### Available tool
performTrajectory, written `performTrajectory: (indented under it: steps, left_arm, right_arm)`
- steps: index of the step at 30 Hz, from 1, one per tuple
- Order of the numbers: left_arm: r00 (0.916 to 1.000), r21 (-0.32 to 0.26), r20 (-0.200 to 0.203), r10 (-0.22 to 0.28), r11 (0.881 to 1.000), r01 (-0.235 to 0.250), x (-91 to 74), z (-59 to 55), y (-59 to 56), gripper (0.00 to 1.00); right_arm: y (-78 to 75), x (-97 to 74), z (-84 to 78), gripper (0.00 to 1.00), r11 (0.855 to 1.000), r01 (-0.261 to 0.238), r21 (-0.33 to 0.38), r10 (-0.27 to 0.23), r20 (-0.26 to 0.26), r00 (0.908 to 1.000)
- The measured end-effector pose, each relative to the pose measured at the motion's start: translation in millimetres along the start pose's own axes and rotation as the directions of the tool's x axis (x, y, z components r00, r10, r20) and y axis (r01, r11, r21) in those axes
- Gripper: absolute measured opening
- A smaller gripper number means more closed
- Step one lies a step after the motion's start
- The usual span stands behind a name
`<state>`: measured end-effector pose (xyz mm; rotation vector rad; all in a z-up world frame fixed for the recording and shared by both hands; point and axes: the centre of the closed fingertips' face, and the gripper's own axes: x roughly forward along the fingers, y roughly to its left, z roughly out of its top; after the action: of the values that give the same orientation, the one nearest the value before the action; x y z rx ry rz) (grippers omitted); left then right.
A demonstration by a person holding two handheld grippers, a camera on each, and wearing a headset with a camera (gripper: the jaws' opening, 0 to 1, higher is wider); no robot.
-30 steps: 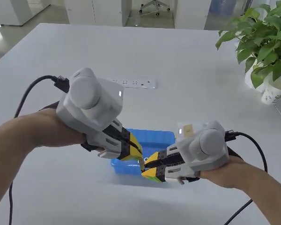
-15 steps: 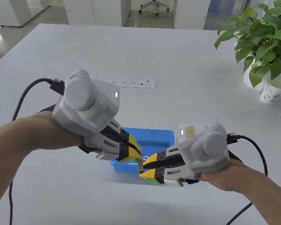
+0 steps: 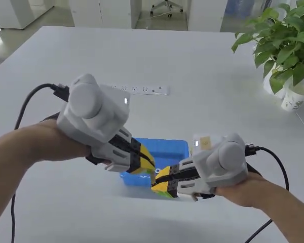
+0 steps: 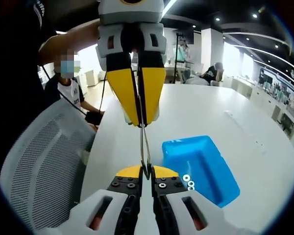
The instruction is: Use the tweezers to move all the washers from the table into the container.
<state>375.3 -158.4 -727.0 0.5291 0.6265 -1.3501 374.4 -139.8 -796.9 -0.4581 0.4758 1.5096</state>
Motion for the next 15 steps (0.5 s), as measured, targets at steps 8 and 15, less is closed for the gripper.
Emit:
performTrajectory:
  steps: [8,15]
  left_arm:
    - [0.9995,-0.007,-0.029,-0.013,1.000,0.013,0.1,-10.5,-2.5,0.05]
    - [0.9952,0.004,-0.091,-0.033,0.999,0.034,3.3,-29.4,-10.4,0.05]
  right_arm:
    - [3.0,0.4,-7.1,0.06,0.999,-0.007,-0.043,0.005,-0.056,0.9984]
    - [9.6,0.8,-16.8,0.06,0.997,-0.019,-0.075,0.011,-0.107,0.9942]
